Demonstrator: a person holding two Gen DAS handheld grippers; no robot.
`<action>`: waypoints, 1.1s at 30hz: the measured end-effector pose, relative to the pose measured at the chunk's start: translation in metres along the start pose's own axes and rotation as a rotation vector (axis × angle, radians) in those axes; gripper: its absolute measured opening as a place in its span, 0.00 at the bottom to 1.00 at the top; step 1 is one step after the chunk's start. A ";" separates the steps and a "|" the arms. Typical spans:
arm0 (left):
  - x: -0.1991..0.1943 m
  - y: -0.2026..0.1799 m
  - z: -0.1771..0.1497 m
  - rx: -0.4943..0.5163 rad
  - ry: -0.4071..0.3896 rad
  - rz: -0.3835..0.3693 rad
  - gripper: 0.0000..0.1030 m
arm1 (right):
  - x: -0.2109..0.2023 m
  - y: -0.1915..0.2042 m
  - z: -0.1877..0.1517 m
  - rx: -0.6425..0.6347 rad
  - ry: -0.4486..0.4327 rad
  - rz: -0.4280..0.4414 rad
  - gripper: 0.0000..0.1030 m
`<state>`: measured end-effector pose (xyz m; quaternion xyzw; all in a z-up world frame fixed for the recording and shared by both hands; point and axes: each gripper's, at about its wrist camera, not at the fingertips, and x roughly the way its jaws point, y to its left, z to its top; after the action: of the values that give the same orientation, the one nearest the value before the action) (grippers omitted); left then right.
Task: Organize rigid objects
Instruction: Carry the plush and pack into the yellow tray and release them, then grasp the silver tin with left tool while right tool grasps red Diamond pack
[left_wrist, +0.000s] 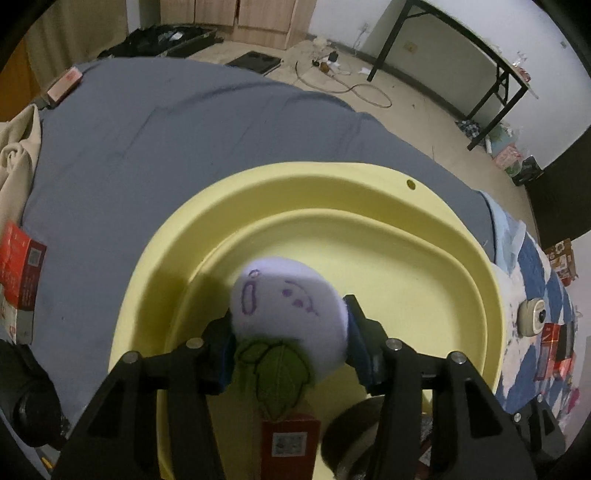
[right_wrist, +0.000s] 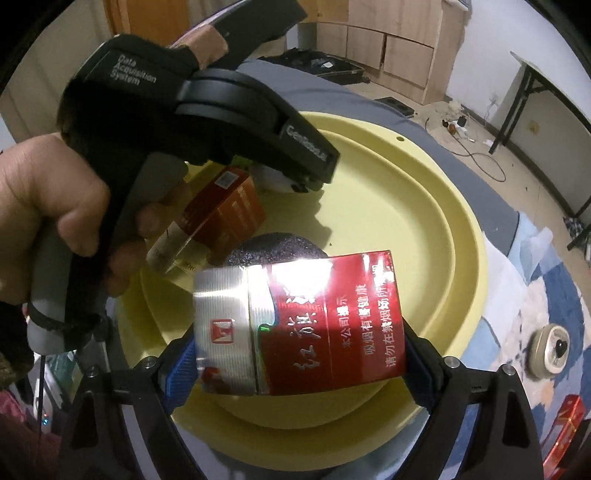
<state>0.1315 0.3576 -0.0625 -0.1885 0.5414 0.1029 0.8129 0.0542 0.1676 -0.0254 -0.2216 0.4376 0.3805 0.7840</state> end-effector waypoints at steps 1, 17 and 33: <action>-0.001 0.001 -0.001 -0.009 0.005 0.005 0.64 | -0.001 0.000 -0.002 0.001 0.001 0.003 0.90; -0.123 -0.090 -0.025 0.062 -0.176 -0.085 1.00 | -0.119 -0.033 -0.058 0.180 -0.148 -0.006 1.00; -0.146 -0.259 -0.143 0.308 -0.172 -0.153 1.00 | -0.294 -0.192 -0.286 0.660 -0.194 -0.322 1.00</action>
<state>0.0505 0.0680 0.0733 -0.0928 0.4633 -0.0275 0.8809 -0.0390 -0.2632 0.0804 0.0142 0.4199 0.1104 0.9007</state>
